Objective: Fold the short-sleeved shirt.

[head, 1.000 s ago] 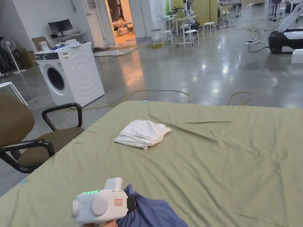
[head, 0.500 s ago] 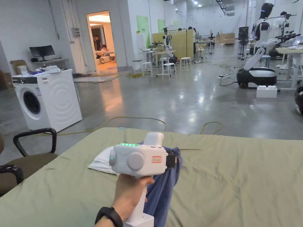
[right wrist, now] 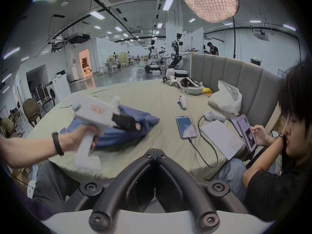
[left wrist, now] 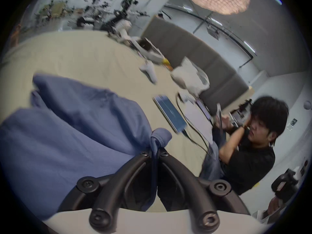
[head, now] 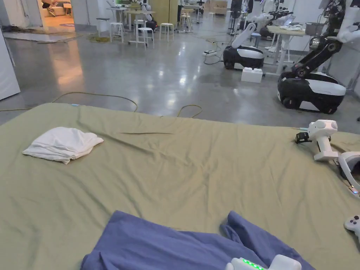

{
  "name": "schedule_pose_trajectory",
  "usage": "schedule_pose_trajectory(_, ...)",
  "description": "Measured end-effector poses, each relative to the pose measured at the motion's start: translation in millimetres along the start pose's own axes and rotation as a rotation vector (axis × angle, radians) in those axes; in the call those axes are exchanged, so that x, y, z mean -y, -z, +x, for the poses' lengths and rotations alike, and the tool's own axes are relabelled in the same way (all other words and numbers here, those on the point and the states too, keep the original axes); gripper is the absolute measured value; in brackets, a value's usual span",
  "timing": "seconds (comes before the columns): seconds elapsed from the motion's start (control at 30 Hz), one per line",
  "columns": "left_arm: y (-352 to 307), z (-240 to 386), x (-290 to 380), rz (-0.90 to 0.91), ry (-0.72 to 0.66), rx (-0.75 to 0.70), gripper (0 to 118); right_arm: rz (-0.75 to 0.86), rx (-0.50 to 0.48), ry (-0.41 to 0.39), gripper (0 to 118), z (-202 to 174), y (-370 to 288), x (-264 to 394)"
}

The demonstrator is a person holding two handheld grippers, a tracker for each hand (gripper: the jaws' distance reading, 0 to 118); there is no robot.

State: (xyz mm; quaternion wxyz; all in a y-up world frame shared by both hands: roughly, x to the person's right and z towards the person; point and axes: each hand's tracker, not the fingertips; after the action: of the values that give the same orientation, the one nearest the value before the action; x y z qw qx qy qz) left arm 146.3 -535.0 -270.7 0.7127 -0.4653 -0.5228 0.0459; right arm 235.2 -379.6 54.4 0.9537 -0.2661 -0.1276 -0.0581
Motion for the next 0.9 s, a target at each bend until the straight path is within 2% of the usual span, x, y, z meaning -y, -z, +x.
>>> schedule_pose_trajectory(0.03, 10, 6, 11, -0.025, -0.011, 0.010, 10, -0.001, 0.001, 0.012, 0, 0, 0, 1)
schedule_pose_trajectory(0.07, 13, 9, 17, -0.018, -0.016, -0.022, 21, -0.002, -0.002, 0.021, 0, 1, 2, 3)
schedule_pose_trajectory(0.1, 14, 10, 22, -0.017, -0.019, -0.032, 50, 0.001, -0.006, 0.027, 0, 0, 3, 3)
schedule_pose_trajectory(0.13, 9, 7, 26, -0.003, -0.035, -0.017, 72, 0.007, -0.015, 0.029, 0, -2, 5, 2)
schedule_pose_trajectory(0.17, -3, 9, 26, 0.022, -0.050, 0.018, 79, 0.012, -0.026, 0.025, 0, -4, 7, -1)
schedule_pose_trajectory(0.23, -40, 4, 20, 0.121, -0.040, 0.021, 79, 0.040, -0.054, 0.003, 0, -10, 11, -6)
schedule_pose_trajectory(0.37, -146, 1, -7, 0.343, 0.078, -0.096, 79, 0.092, -0.142, -0.017, 0, -17, 26, -23)
schedule_pose_trajectory(0.5, -267, 20, -17, 0.563, 0.198, -0.325, 79, 0.170, -0.195, -0.048, 0, -31, 38, -51)
schedule_pose_trajectory(0.63, -361, 60, 15, 0.734, 0.357, -0.549, 78, 0.274, -0.258, -0.037, 0, -46, 37, -83)
schedule_pose_trajectory(0.77, -404, 100, 61, 0.834, 0.456, -0.850, 77, 0.371, -0.269, -0.046, 0, -54, 34, -108)
schedule_pose_trajectory(0.87, -422, 121, 93, 0.906, 0.420, -0.932, 76, 0.426, -0.248, -0.055, 0, -61, 26, -120)
schedule_pose_trajectory(0.9, -427, 126, 103, 0.923, 0.410, -0.952, 73, 0.438, -0.242, -0.055, 0, -62, 23, -120)
